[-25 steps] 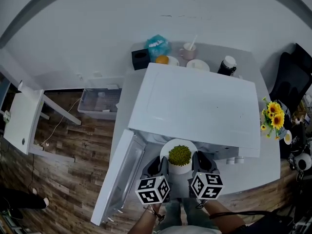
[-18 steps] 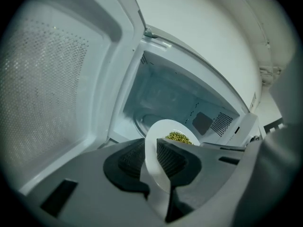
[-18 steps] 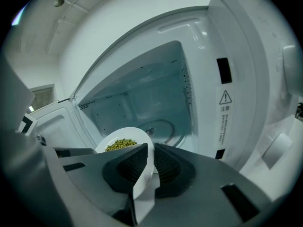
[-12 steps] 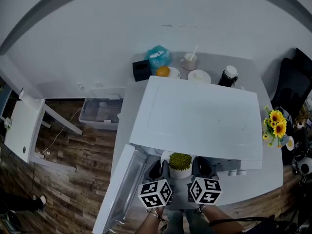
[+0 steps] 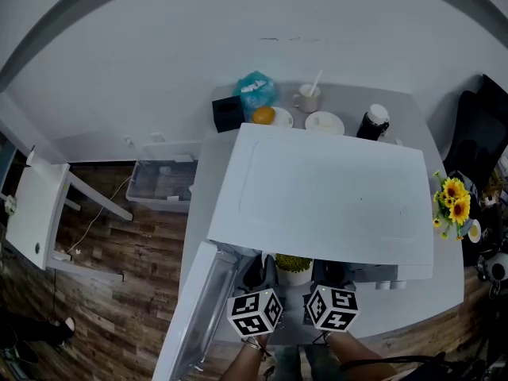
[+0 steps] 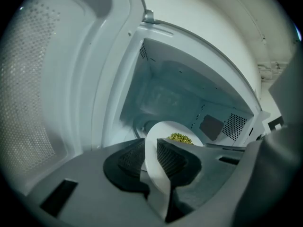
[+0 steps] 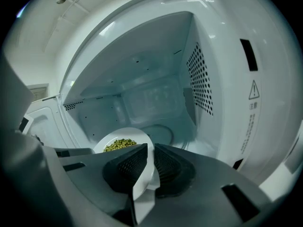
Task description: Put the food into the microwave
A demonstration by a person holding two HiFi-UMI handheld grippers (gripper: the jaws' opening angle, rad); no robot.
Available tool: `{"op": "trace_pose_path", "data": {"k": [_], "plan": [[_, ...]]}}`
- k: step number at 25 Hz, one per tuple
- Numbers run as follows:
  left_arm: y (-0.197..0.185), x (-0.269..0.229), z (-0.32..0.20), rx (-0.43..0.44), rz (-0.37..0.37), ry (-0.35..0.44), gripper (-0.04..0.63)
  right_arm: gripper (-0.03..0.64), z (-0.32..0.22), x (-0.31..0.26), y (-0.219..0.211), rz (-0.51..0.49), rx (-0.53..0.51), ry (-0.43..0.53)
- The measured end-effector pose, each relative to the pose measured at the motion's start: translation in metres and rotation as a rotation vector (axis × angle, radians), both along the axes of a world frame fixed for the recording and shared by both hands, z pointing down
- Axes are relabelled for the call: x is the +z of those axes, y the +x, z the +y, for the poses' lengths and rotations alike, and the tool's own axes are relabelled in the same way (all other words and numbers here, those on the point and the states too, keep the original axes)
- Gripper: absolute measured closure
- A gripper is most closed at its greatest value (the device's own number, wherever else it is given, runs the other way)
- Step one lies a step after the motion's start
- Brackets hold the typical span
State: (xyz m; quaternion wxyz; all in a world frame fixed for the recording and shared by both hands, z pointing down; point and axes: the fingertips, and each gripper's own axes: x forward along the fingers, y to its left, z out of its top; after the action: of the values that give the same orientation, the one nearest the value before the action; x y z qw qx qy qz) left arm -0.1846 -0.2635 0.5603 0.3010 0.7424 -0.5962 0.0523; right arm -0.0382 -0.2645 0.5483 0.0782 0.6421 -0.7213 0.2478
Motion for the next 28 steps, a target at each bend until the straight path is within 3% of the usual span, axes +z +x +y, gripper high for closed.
{"op": "trace_pose_path", "data": {"k": [28], "plan": [[0.003,0.011,-0.041,0.002,-0.125,0.041,0.515,0.560,-0.027,0.010,0.002,0.031,0.062,0.015]]}}
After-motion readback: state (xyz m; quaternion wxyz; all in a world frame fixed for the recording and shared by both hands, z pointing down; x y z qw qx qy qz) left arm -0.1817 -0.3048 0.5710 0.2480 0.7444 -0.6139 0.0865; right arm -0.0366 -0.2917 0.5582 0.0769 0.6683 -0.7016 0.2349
